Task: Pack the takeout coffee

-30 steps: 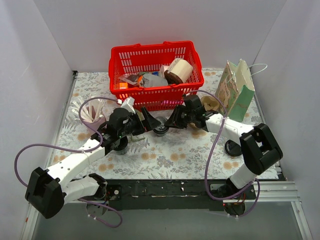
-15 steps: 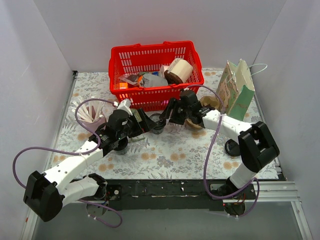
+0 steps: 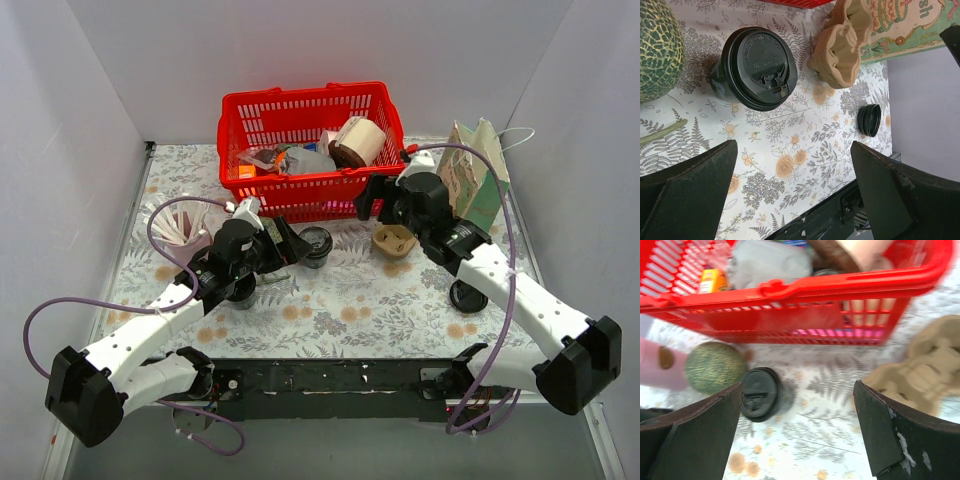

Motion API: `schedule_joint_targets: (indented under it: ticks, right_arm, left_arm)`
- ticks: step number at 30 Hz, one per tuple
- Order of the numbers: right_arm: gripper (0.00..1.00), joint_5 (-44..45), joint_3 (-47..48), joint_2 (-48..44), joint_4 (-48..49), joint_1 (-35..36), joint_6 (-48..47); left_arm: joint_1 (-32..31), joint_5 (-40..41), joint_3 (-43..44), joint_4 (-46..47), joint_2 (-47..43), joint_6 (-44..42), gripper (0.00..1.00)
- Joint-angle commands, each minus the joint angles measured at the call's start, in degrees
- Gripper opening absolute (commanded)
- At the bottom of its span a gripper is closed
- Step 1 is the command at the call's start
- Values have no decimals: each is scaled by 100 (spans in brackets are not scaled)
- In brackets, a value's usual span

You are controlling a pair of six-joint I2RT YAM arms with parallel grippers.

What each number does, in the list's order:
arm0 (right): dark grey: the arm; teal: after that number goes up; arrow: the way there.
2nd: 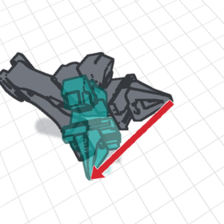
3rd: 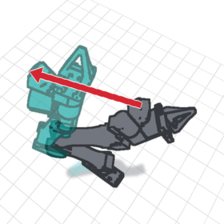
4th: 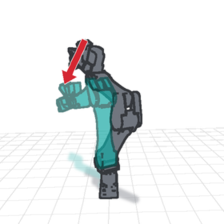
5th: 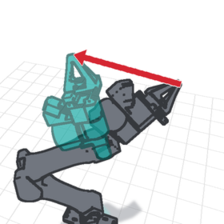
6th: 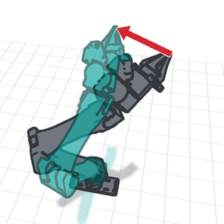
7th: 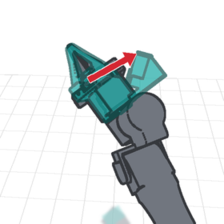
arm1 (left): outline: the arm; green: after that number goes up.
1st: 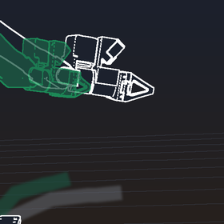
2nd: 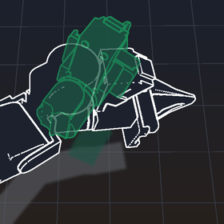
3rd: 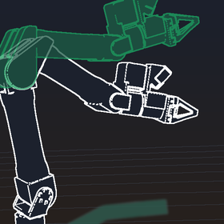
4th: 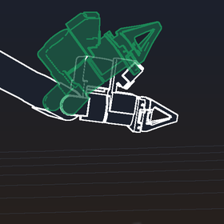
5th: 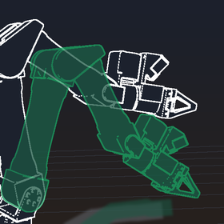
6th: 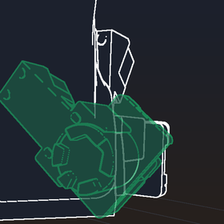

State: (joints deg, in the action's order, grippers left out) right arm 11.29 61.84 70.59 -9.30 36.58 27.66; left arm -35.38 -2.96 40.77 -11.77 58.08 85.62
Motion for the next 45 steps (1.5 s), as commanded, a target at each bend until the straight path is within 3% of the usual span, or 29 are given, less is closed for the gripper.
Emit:
schedule_joint_targets:
  ticks: [1, 8, 12, 18, 24, 27, 28, 29, 31, 32, 35, 41, 45]
  right_arm:
    - [98, 1305, -304, -343, -659, -98, -648]
    - [98, 1280, -673, -353, -1258, -764, -130]
    - [95, 333, -832, -186, -1162, -1433, 99]
    - [86, -188, -727, 603, -1047, -1926, 99]
    - [81, -31, -454, 1438, -1074, -2005, 161]
    - [72, -309, -489, 1720, -934, -2014, 56]
    - [66, -468, -515, 1765, -751, -2006, -32]
    - [54, -626, -533, 1809, -723, -2014, -111]
    - [46, -1066, -551, 1845, -766, -2005, -226]
    - [38, -1085, -568, 1827, -836, -2005, -243]
    - [32, -1498, -752, 1590, -1125, -1979, -296]
    - [32, -2113, -1648, 616, -1653, -1804, -358]
    - [29, -1939, -2158, -253, -2013, -1426, -279]
  left_arm:
    - [-13, -196, 133, 131, 1, -125, 98]
    - [-13, -380, 89, 184, 71, -160, 98]
    - [-22, -503, 80, 210, 159, -178, 98]
    - [-13, -855, 36, 386, 203, -169, 98]
    - [-13, -916, 10, 412, 168, -81, 98]
    - [-13, -1005, 10, 439, 151, -72, 98]
    - [-13, -1013, 1, 430, 151, -72, 98]
    - [-22, -1022, 1, 430, 151, -72, 98]
    - [-13, -1057, 18, 439, 142, -98, 98]
    - [-13, -1144, 18, 474, 133, -99, 98]
    - [-22, -1251, -8, 579, 115, -90, 98]
    - [-13, -1733, 141, 667, 344, -134, 98]
    - [-214, -2042, 343, 650, 563, -143, 98]
